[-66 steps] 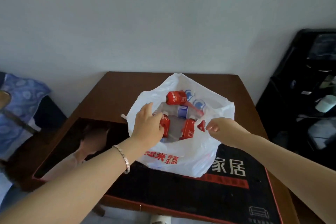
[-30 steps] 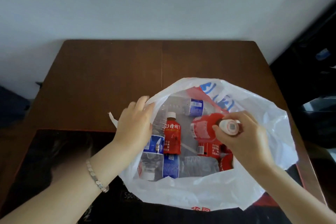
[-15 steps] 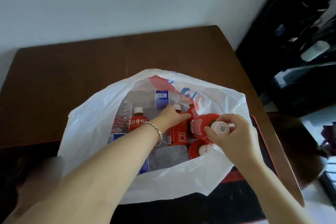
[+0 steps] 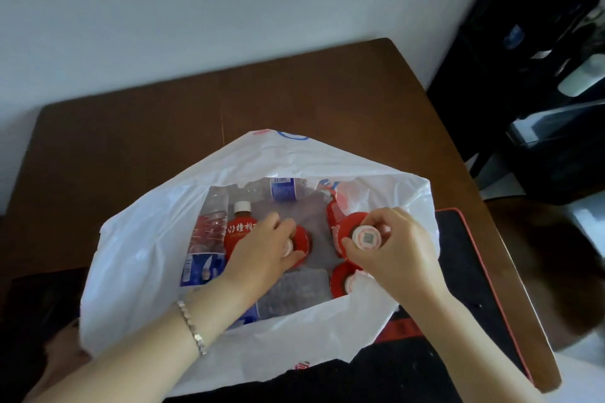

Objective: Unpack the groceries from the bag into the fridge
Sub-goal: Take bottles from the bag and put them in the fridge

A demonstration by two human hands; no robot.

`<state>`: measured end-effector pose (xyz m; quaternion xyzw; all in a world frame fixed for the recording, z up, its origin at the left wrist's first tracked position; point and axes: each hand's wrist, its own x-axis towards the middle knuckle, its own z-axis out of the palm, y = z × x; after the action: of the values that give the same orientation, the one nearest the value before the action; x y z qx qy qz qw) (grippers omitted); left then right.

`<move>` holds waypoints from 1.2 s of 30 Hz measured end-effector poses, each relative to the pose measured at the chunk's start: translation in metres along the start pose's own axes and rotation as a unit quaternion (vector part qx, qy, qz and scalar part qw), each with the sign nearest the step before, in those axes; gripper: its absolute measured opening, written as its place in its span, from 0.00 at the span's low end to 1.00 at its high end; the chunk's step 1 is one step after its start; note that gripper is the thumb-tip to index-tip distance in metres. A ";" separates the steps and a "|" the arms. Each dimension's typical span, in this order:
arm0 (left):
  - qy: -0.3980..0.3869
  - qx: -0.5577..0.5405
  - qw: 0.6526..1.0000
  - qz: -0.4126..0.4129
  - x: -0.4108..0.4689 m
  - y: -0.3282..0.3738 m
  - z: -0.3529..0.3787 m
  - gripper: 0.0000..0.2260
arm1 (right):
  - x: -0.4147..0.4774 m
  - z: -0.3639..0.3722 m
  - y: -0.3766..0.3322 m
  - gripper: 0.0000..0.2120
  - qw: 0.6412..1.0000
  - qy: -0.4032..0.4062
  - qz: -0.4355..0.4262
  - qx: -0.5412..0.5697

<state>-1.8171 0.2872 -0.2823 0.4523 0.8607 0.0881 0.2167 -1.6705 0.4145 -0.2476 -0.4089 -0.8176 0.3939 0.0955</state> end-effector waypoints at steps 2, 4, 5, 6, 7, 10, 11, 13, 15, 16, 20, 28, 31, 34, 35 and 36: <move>0.008 0.009 1.000 -0.028 -0.009 0.001 0.004 0.13 | 0.003 0.000 -0.001 0.13 0.999 -0.016 -0.004 -0.029; 0.029 -0.004 0.998 -0.057 -0.012 0.000 0.002 0.12 | 0.005 -0.001 -0.001 0.13 0.998 -0.025 -0.002 -0.049; 0.038 -0.007 0.997 -0.066 -0.013 0.000 0.000 0.11 | 0.005 -0.003 -0.001 0.13 0.998 -0.031 0.001 -0.059; 0.045 -0.008 0.996 -0.073 -0.014 0.000 -0.001 0.12 | 0.005 -0.004 -0.002 0.14 0.997 -0.038 0.003 -0.072; 0.051 -0.011 0.996 -0.078 -0.015 0.001 -0.002 0.12 | 0.004 -0.005 -0.003 0.15 0.995 -0.045 0.004 -0.090; 0.070 -0.021 0.993 -0.090 -0.018 0.004 -0.005 0.12 | 0.003 -0.007 -0.008 0.21 0.988 -0.059 0.011 -0.141; 0.081 -0.024 0.992 -0.091 -0.020 0.004 -0.008 0.12 | 0.001 -0.007 -0.010 0.22 0.987 -0.060 0.016 -0.151; 0.111 -0.032 0.990 -0.080 -0.026 0.003 -0.017 0.12 | -0.002 -0.008 -0.015 0.24 0.985 -0.060 0.032 -0.159; 0.141 -0.046 0.987 -0.059 -0.033 0.001 -0.032 0.13 | -0.006 -0.007 -0.021 0.24 0.985 -0.053 0.052 -0.157; 0.152 -0.054 0.986 -0.042 -0.036 0.000 -0.042 0.13 | -0.008 -0.006 -0.025 0.24 0.985 -0.047 0.065 -0.155; 0.183 -0.079 0.978 0.059 -0.046 0.002 -0.083 0.13 | -0.025 -0.005 -0.048 0.18 0.989 0.046 0.096 -0.104; 0.181 -0.146 0.936 0.265 -0.060 0.040 -0.131 0.19 | -0.096 -0.053 -0.090 0.15 0.967 0.243 0.071 -0.001; 0.146 -0.156 0.920 0.330 -0.071 0.085 -0.131 0.18 | -0.145 -0.085 -0.083 0.13 0.950 0.303 0.073 0.010; 0.102 -0.162 0.898 0.397 -0.090 0.147 -0.121 0.15 | -0.205 -0.119 -0.063 0.09 0.917 0.385 0.106 0.016; 0.089 -0.165 0.887 0.422 -0.099 0.169 -0.114 0.14 | -0.227 -0.131 -0.054 0.08 0.904 0.408 0.123 0.020; 0.075 -0.163 0.878 0.444 -0.108 0.192 -0.106 0.13 | -0.250 -0.141 -0.045 0.09 0.893 0.427 0.140 0.020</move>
<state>-1.6689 0.3142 -0.0894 0.7373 0.5564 0.3481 0.1600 -1.4674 0.2925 -0.0787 -0.6456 -0.6248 0.2069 0.3873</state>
